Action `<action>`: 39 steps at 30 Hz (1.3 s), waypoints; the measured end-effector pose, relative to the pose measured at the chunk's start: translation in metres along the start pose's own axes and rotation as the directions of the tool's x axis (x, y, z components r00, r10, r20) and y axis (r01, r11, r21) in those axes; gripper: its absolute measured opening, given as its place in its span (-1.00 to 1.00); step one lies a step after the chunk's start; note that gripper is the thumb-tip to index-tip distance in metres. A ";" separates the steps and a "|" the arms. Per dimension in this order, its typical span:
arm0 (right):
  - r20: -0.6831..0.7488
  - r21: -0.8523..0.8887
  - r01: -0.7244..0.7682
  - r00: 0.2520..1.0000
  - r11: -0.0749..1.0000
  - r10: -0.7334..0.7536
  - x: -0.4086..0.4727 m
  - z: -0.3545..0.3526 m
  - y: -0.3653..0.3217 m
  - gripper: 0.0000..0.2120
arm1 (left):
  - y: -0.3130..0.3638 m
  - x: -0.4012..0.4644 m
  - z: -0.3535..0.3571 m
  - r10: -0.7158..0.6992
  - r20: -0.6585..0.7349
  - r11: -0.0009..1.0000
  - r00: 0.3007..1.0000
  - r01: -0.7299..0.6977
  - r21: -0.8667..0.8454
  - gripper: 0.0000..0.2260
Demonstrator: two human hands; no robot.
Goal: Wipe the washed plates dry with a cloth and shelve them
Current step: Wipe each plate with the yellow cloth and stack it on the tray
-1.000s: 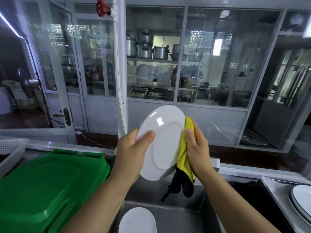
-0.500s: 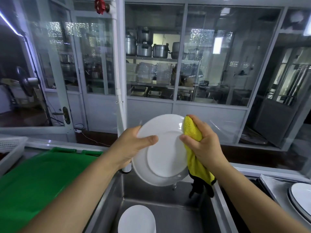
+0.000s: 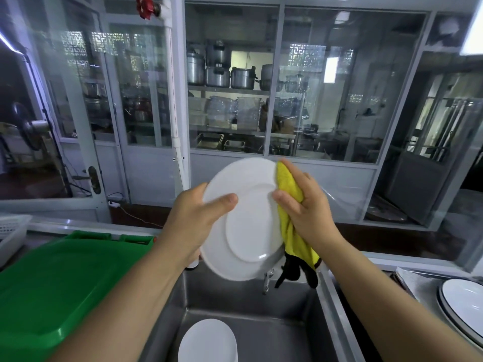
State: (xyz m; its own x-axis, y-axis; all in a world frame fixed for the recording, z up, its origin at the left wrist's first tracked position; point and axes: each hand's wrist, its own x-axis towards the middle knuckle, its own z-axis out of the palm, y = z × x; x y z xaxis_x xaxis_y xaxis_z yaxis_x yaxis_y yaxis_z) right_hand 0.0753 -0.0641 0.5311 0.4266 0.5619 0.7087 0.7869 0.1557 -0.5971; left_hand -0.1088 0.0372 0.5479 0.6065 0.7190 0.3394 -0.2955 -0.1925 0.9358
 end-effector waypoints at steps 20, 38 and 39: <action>0.048 -0.281 0.124 0.992 0.952 -0.115 -0.005 -0.010 -0.009 -0.44 | -0.011 0.010 -0.014 -0.163 0.198 0.974 0.967 0.189 -0.122 -0.70; -0.114 -0.428 0.167 0.965 0.888 -0.236 -0.039 0.014 0.010 -0.47 | -0.006 0.022 -0.005 -0.240 -0.157 0.854 0.958 0.132 -0.503 -0.82; -0.117 -0.472 0.172 0.960 0.865 -0.255 -0.046 0.020 0.008 -0.49 | -0.007 0.022 -0.002 -0.249 -0.168 0.840 0.954 0.126 -0.527 -0.81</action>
State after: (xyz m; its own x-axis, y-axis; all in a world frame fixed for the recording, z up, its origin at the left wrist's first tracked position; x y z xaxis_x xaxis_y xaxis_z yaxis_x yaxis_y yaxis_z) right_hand 0.0527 -0.0725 0.4864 0.2608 0.4048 0.8764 0.9644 -0.1516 -0.2169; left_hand -0.0949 0.0559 0.5490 0.5277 0.8461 0.0746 -0.5609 0.2811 0.7787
